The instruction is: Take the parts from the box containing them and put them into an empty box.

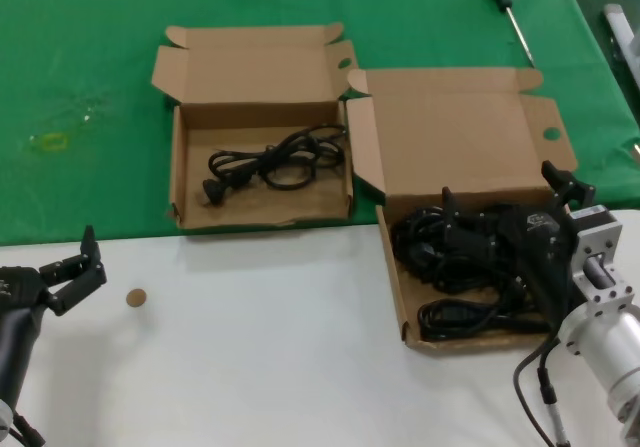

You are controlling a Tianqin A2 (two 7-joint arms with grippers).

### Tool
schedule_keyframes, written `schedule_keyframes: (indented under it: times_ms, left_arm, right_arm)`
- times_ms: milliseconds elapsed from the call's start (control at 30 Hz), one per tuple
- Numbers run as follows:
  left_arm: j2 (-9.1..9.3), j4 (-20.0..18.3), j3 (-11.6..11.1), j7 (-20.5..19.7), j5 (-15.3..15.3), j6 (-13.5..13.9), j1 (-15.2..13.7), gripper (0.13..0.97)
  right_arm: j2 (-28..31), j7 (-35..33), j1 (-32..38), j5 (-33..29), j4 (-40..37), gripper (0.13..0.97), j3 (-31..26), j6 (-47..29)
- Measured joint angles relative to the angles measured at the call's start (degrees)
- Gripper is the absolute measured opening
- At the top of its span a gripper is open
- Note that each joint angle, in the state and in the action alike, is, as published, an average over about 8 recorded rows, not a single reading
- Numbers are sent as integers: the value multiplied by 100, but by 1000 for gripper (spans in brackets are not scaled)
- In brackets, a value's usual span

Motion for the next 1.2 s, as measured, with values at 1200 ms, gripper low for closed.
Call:
schedule_keyframes:
  times_ms: [1200]
  left_arm:
    - [0,0,0,0,0,0,0,966]
  right_arm:
    - [0,0,0,0,0,966,0,0]
